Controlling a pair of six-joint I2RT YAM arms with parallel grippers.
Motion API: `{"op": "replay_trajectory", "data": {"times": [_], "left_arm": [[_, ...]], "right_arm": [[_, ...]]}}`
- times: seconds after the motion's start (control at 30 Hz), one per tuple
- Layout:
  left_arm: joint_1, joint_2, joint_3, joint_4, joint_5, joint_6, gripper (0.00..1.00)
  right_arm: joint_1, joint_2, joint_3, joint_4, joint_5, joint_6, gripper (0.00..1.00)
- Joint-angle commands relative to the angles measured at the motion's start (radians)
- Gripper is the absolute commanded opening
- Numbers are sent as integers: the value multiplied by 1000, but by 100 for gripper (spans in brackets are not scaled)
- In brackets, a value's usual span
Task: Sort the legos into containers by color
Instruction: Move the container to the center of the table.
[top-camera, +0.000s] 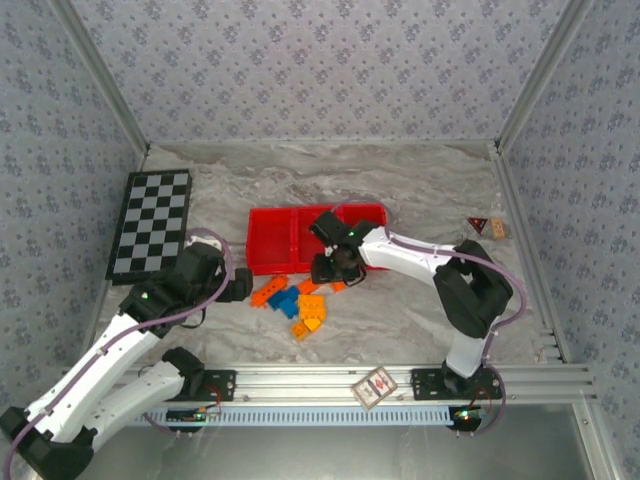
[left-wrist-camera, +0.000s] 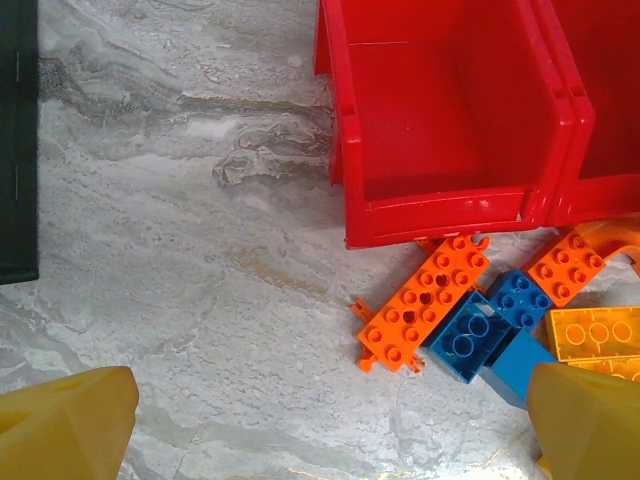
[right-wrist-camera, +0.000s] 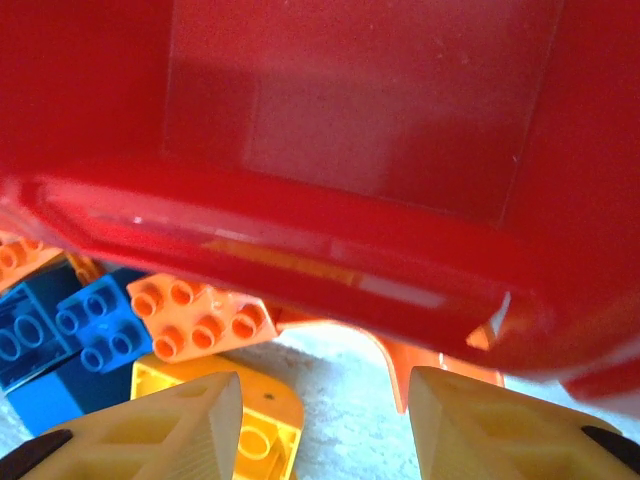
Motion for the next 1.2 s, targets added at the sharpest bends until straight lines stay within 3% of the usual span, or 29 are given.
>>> {"op": "replay_trajectory", "data": {"times": [0.0, 0.6, 0.93, 1.17], "left_arm": [[-7, -5, 5, -7, -18, -5, 100], [-8, -3, 4, -6, -26, -2, 100], [-10, -1, 3, -2, -29, -2, 100], [-11, -4, 6, -6, -29, -2, 100]], "right_arm": [[-9, 53, 59, 0, 33, 1, 49], [-101, 182, 209, 57, 47, -82, 49], [-171, -4, 163, -46, 103, -110, 57], [-239, 43, 362, -138, 117, -202, 57]]}}
